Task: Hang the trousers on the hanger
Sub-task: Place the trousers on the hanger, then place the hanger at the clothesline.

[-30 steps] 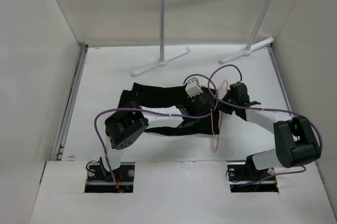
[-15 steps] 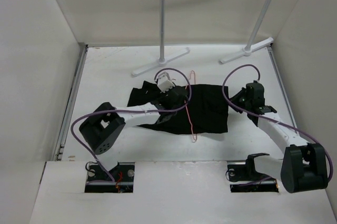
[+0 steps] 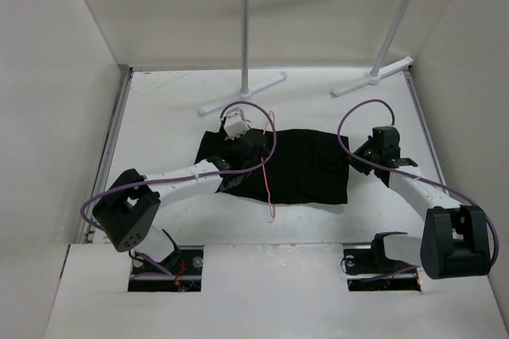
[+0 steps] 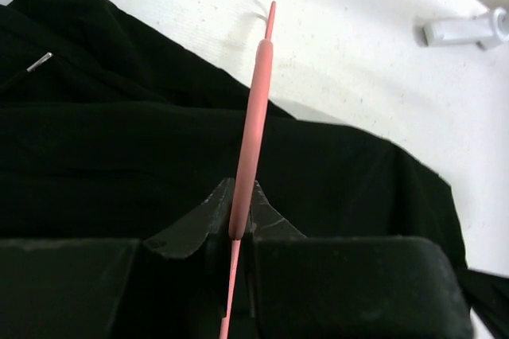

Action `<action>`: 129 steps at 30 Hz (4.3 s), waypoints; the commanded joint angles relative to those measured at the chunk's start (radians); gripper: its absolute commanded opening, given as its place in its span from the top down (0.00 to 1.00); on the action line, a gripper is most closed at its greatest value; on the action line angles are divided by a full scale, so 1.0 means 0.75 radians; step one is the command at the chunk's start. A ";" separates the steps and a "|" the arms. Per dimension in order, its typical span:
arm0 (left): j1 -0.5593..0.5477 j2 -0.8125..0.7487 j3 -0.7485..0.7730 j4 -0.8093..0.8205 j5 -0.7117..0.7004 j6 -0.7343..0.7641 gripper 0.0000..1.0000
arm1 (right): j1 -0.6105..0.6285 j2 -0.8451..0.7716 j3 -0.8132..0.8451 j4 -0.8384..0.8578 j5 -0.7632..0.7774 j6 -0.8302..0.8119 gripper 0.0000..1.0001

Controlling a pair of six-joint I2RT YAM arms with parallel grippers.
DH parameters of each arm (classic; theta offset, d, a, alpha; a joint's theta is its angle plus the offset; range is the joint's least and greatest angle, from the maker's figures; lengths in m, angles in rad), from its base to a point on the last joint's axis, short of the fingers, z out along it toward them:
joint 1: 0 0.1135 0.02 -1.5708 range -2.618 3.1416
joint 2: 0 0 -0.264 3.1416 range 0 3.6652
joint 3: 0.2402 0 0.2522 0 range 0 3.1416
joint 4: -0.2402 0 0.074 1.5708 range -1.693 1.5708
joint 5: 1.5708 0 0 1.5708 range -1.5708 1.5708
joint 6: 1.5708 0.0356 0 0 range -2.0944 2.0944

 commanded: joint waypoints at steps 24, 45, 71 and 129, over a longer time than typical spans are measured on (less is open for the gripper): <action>-0.220 -0.014 1.049 -0.563 -0.018 0.323 0.99 | 0.547 -0.706 0.564 -0.495 -0.040 -0.127 0.64; -0.268 0.280 1.674 -0.926 0.152 0.296 0.99 | 0.780 -0.318 0.659 0.007 -0.101 -0.129 0.43; -0.133 0.060 1.473 -0.777 0.195 0.345 0.00 | 0.521 -0.300 0.744 0.060 -0.343 0.090 0.92; 0.317 -0.528 0.391 -0.903 0.236 0.307 0.00 | -0.093 0.840 2.002 -0.216 -0.382 0.084 0.45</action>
